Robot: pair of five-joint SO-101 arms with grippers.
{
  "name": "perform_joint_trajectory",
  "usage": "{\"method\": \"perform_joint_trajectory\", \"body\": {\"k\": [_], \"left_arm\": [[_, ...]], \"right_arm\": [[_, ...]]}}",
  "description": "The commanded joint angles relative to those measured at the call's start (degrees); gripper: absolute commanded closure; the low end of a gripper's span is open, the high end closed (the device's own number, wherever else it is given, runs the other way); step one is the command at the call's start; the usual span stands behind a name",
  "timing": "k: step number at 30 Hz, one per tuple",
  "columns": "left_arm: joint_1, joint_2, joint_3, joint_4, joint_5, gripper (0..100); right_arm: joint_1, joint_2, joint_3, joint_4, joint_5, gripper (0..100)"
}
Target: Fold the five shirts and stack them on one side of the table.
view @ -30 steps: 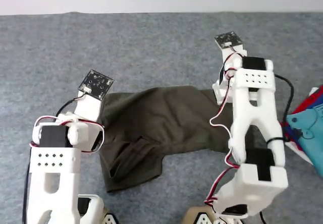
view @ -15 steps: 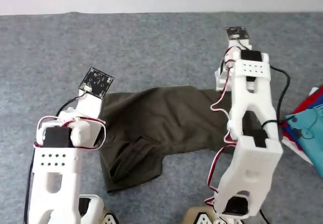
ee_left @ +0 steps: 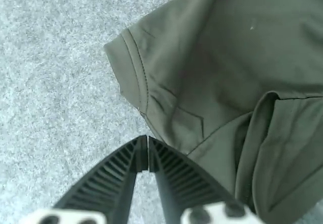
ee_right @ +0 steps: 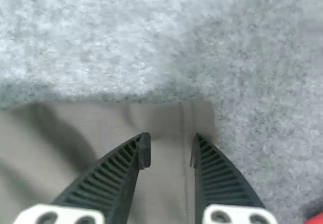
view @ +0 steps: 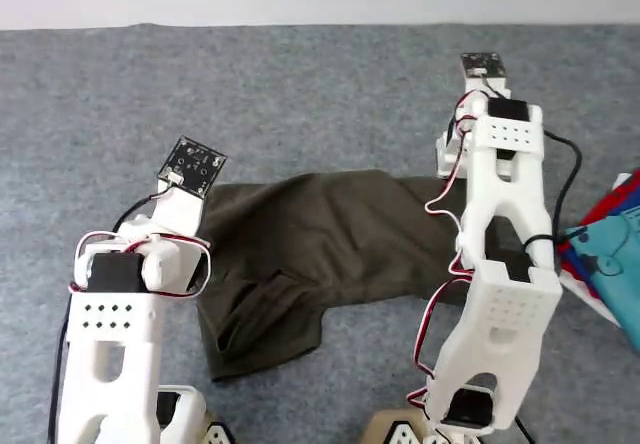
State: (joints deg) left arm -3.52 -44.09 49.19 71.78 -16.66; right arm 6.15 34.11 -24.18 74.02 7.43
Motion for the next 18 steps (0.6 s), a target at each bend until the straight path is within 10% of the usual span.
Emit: {"method": "perform_joint_trajectory", "body": {"k": [1, 18], "left_arm": [[-0.18, -0.62, -0.22, -0.7, 0.35, 99], [0.09, -0.62, -0.22, -0.7, 0.35, 99]], "right_arm": [[1.8, -3.82, -3.43, 0.22, -0.44, 86.1], [1.1, 2.51, -3.43, -0.22, -0.44, 86.4]]}}
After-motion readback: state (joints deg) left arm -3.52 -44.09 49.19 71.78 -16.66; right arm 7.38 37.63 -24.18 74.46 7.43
